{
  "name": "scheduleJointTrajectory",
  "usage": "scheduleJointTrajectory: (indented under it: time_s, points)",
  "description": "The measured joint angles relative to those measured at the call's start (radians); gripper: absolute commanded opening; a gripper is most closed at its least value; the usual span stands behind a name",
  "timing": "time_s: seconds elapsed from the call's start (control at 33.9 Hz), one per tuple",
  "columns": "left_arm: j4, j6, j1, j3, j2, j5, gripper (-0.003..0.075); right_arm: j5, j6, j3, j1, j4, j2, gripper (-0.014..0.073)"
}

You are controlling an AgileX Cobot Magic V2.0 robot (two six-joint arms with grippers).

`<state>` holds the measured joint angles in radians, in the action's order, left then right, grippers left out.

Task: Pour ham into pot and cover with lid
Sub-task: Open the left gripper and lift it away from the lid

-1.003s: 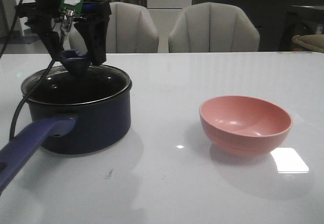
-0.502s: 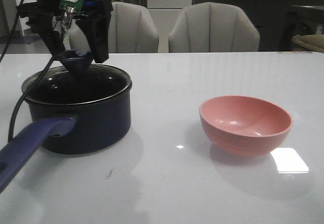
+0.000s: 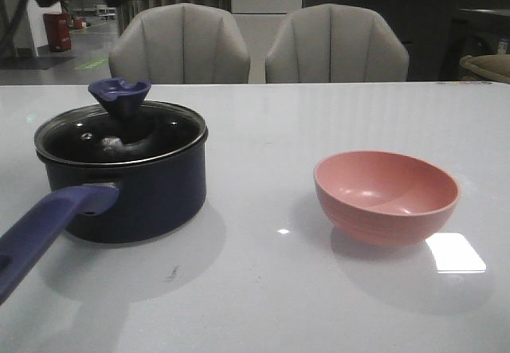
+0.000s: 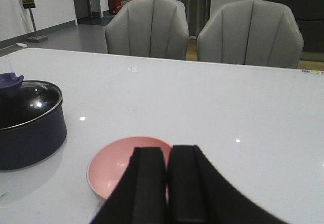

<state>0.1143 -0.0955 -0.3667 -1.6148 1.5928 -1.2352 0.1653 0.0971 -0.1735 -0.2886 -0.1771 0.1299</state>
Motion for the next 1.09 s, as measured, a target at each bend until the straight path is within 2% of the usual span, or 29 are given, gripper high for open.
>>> scheduleJointTrajectory:
  time_s: [0.24,0.41,0.5,0.65,0.83,1.09]
  points:
    - [0.002,-0.006,0.000,0.335,-0.387,0.204,0.0572,0.000,0.000,0.000,0.000,0.000,0.000,0.0170]
    - [-0.007,-0.008,0.000,0.590,-0.707,0.439,0.0568,0.000,0.000,0.000,0.000,0.000,0.000,0.0170]
    - [-0.010,-0.008,0.000,0.704,-0.871,0.545,0.0543,0.000,0.000,0.000,0.000,0.000,0.000,0.0170]
    - [-0.010,-0.008,0.000,0.879,-1.114,0.672,0.0421,0.000,0.000,0.000,0.000,0.000,0.000,0.0170]
    - [-0.010,-0.008,0.000,1.044,-1.328,0.707,0.0109,0.000,0.000,0.000,0.000,0.000,0.000,0.0170]
    - [0.006,-0.008,0.000,1.087,-1.359,0.709,0.0113,0.000,0.000,0.000,0.000,0.000,0.000,0.0170]
